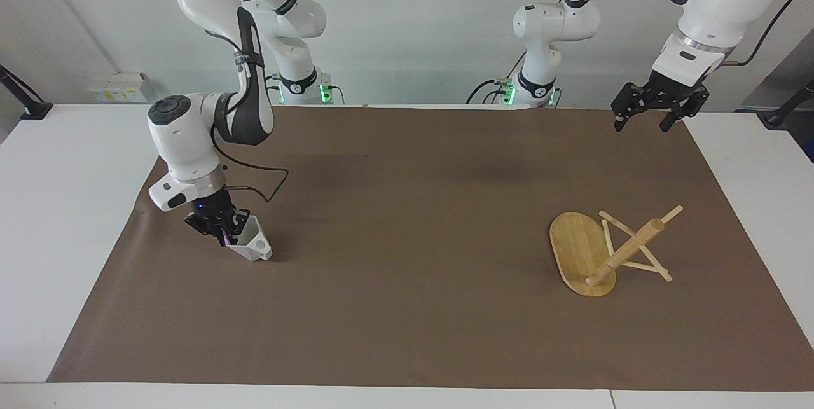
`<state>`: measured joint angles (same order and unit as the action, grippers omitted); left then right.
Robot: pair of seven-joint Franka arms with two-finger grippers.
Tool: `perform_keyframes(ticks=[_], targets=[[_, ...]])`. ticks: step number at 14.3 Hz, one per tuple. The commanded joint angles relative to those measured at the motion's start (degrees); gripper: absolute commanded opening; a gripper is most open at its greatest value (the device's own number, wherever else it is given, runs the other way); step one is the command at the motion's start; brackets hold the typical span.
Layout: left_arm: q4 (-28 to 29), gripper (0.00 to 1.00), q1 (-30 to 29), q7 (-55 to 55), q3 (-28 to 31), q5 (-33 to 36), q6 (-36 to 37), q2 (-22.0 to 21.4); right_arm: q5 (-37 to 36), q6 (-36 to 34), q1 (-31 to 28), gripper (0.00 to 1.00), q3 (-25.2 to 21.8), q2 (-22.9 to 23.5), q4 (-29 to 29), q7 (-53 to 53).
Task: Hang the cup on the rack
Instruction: 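Close the right gripper on the white cup's rim and lift it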
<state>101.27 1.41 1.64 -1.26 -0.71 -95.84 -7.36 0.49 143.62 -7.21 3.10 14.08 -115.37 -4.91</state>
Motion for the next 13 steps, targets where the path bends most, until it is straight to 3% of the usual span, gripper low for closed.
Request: perform_keyframes(ticks=[1,5,8,13], targets=[[2.1,1.00,0.7,-0.8,0.5,-0.5,-1.4,-1.7,-1.2,-0.3,-0.7,0.00,0.2,0.1,-0.3,-0.4],[2.1,1.00,0.7,-0.8,0.6,-0.5,-0.5,-1.8,-1.2,-0.4,-0.8,0.00,0.2,0.1,-0.2,-0.4],[2.2,1.00,0.7,-6.7,0.5,-0.6,0.8,-2.0,-1.1,-0.4,-0.7,0.00,0.3,0.1,0.4,-0.4],[2.0,1.00,0.7,-14.0,0.5,-0.6,7.1,-2.6,-0.2,-8.7,-0.7,0.00,1.0,-0.5,5.7,-0.4]])
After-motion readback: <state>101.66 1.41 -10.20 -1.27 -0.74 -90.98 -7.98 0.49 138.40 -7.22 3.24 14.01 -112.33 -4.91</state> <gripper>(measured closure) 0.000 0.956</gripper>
